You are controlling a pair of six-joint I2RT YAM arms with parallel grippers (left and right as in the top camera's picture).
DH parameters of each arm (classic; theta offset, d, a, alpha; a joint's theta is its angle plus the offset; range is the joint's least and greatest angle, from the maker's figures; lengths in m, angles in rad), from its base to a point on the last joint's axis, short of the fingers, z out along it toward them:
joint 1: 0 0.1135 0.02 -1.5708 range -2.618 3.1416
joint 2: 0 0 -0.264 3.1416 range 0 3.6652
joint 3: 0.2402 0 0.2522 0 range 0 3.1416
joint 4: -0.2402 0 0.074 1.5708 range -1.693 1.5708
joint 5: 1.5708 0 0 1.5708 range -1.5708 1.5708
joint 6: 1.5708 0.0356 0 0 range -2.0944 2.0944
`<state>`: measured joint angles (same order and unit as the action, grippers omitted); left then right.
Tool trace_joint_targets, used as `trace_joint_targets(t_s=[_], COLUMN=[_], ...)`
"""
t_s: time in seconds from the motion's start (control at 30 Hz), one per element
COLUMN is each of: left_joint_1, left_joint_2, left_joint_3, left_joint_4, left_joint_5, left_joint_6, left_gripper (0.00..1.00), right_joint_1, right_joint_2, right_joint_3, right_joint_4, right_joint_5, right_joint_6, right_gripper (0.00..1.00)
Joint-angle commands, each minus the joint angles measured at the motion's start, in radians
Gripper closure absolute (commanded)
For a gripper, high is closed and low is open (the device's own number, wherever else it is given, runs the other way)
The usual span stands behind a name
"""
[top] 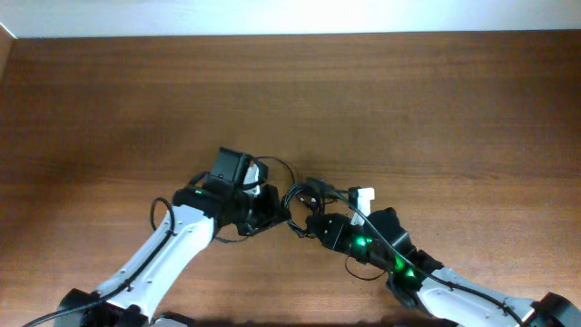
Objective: Untangle cables
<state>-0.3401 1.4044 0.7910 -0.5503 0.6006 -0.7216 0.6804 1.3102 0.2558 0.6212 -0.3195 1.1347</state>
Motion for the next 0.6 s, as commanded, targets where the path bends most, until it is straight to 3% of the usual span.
trace_joint_targets(t_s=[0.0, 0.13, 0.23, 0.4, 0.5, 0.53, 0.57], left_joint_1=[0.136, 0.323, 0.36, 0.237, 0.123, 0.092, 0.058], left_joint_2=[-0.027, -0.027, -0.027, -0.026, -0.026, -0.026, -0.026], left_joint_3=[0.018, 0.018, 0.016, 0.016, 0.016, 0.016, 0.016], left_joint_4=[0.016, 0.019, 0.019, 0.083, 0.129, 0.15, 0.177], left_joint_5=[0.111, 0.11, 0.11, 0.072, -0.038, -0.066, -0.1], left_joint_6=[0.152, 0.143, 0.037, 0.001, -0.137, -0.163, -0.172], left_gripper=[1.0, 1.0, 1.0, 1.0, 1.0, 1.0, 1.0], right_joint_1=[-0.051, -0.116, -0.117, -0.116, -0.075, -0.061, -0.058], right_joint_2=[0.003, 0.003, 0.003, 0.003, 0.004, 0.004, 0.004], right_joint_3=[0.001, 0.001, 0.001, 0.001, 0.001, 0.001, 0.001], right_joint_4=[0.079, 0.15, 0.256, 0.418, 0.415, 0.412, 0.396], right_joint_5=[-0.254, -0.52, -0.658, -0.789, -0.832, -0.828, -0.821], right_joint_6=[-0.227, -0.397, -0.414, -0.414, -0.414, -0.414, -0.414], right_gripper=[0.96, 0.96, 0.96, 0.96, 0.95, 0.91, 0.8])
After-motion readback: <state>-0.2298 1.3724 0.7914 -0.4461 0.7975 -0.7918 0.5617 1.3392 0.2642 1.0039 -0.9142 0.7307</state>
